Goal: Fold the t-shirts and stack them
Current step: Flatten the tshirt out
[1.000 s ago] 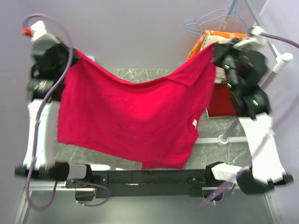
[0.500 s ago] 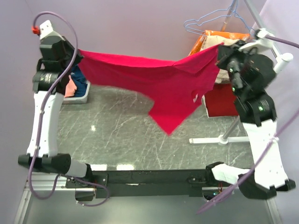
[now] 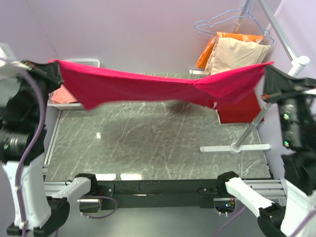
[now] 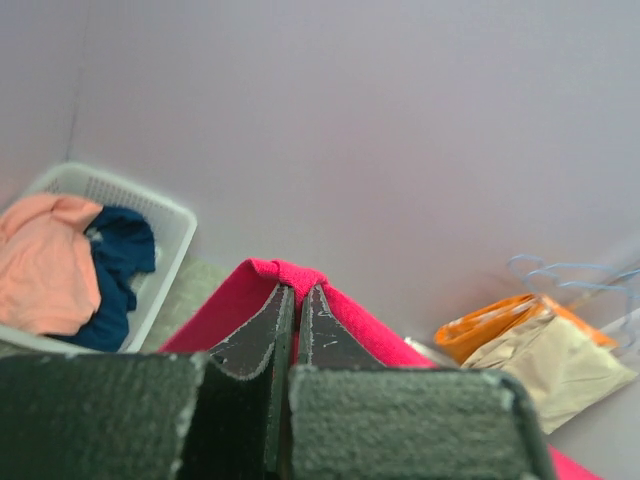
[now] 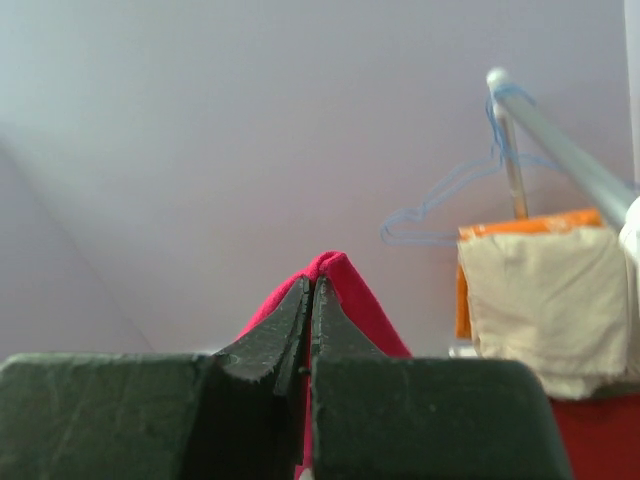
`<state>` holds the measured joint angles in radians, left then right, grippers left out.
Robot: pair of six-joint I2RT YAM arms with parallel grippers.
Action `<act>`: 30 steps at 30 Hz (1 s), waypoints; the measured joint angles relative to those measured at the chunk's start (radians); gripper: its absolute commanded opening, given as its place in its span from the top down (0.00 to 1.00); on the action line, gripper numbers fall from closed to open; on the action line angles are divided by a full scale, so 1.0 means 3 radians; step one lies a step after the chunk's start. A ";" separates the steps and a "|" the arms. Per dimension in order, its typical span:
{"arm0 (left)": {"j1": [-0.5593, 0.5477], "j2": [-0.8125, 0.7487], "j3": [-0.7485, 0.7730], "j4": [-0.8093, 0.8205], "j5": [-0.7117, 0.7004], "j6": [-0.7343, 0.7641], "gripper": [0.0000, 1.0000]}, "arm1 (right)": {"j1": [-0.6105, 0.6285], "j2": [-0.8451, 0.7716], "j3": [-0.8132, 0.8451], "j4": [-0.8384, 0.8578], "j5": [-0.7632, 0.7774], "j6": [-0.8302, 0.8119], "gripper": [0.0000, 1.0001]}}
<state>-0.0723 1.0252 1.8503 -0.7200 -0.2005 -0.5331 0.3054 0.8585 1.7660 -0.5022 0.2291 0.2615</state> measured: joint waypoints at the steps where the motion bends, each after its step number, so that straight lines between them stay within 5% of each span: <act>1: 0.0000 -0.0046 0.0036 -0.0022 -0.0003 0.0000 0.99 | 0.0000 -0.0031 0.0053 0.0003 -0.0022 -0.0008 1.00; 14: 0.0000 0.0371 0.0215 0.0158 -0.0160 0.0050 0.99 | 0.0000 0.0406 0.0242 0.0365 -0.0053 -0.0120 1.00; 30: -0.0088 0.3068 -0.0565 0.0562 -0.0271 -0.0048 0.99 | -0.0130 0.3031 -0.0899 0.0870 0.0282 0.0238 1.00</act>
<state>-0.0986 1.9457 1.6810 -0.5514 -0.2817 -0.5476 0.2665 1.7679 1.4963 -0.2413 0.3138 0.3328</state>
